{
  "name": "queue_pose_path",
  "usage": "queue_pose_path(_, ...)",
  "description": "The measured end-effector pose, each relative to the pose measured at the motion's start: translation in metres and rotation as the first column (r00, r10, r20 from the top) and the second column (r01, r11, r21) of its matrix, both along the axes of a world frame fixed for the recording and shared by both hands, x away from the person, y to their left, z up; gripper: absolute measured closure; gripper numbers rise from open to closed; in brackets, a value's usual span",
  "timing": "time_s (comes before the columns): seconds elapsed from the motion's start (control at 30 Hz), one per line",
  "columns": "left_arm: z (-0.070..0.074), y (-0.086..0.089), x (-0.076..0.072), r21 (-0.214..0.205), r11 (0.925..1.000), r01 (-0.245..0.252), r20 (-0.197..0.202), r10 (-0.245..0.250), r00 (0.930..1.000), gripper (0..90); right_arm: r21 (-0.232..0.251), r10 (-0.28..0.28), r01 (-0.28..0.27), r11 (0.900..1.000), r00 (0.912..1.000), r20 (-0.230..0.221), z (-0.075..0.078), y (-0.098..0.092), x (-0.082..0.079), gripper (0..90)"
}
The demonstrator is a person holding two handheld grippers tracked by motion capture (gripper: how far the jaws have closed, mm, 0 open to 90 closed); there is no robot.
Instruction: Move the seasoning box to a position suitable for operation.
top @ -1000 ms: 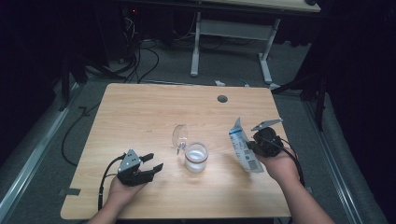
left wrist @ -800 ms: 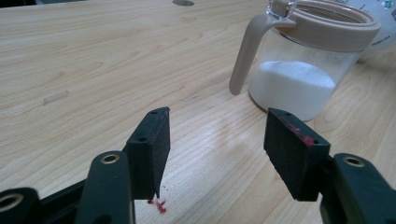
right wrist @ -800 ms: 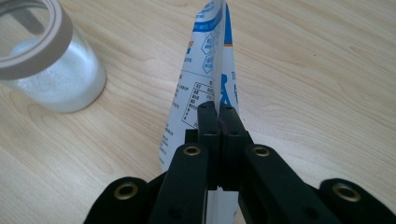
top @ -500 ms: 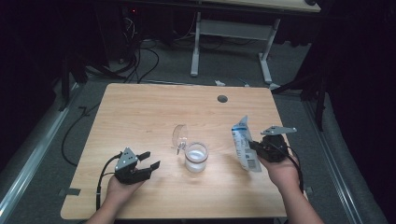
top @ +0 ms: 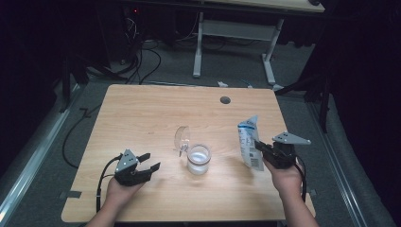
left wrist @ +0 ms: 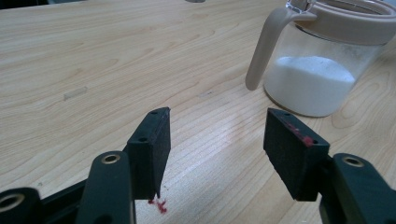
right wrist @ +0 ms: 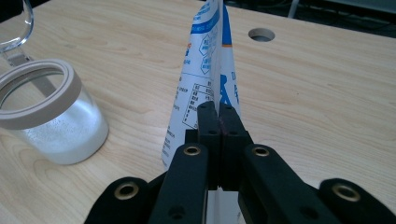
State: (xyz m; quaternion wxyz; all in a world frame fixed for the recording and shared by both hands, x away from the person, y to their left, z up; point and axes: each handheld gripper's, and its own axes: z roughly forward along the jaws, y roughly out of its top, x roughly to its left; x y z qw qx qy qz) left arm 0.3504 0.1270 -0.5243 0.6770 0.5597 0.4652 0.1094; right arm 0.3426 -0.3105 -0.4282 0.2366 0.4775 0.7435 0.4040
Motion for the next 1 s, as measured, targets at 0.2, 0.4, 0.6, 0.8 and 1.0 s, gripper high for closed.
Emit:
queue_pose_path(0.2,0.001,0.002,-0.001,-0.006,0.9999,0.009,-0.002,-0.009,1.0,42.0,0.037,-0.013,0.01,0.9993,0.9978,0.065,-0.01,-0.001,-0.003,90.0)
queue_pose_path(0.4,0.001,0.002,-0.004,0.007,0.9997,0.025,0.011,-0.025,0.9996,42.0,0.088,-0.039,0.028,0.9957,0.992,0.12,-0.022,-0.005,-0.004,90.0)
queue_pose_path(0.6,-0.002,0.001,-0.003,0.021,0.9995,0.024,0.004,-0.024,0.9997,41.9,0.126,-0.061,0.042,0.9912,0.9859,0.155,-0.034,-0.01,-0.004,90.0)
queue_pose_path(0.8,-0.003,0.001,-0.003,0.024,0.9996,0.018,0.002,-0.018,0.9998,41.7,0.156,-0.072,0.043,0.9868,0.98,0.185,-0.043,-0.013,-0.002,90.0)
queue_pose_path(1.0,-0.002,0.005,-0.002,0.019,0.9998,0.005,0.003,-0.005,1.0,41.7,0.158,-0.079,0.047,0.9863,0.9765,0.201,-0.048,-0.011,0.004,90.0)
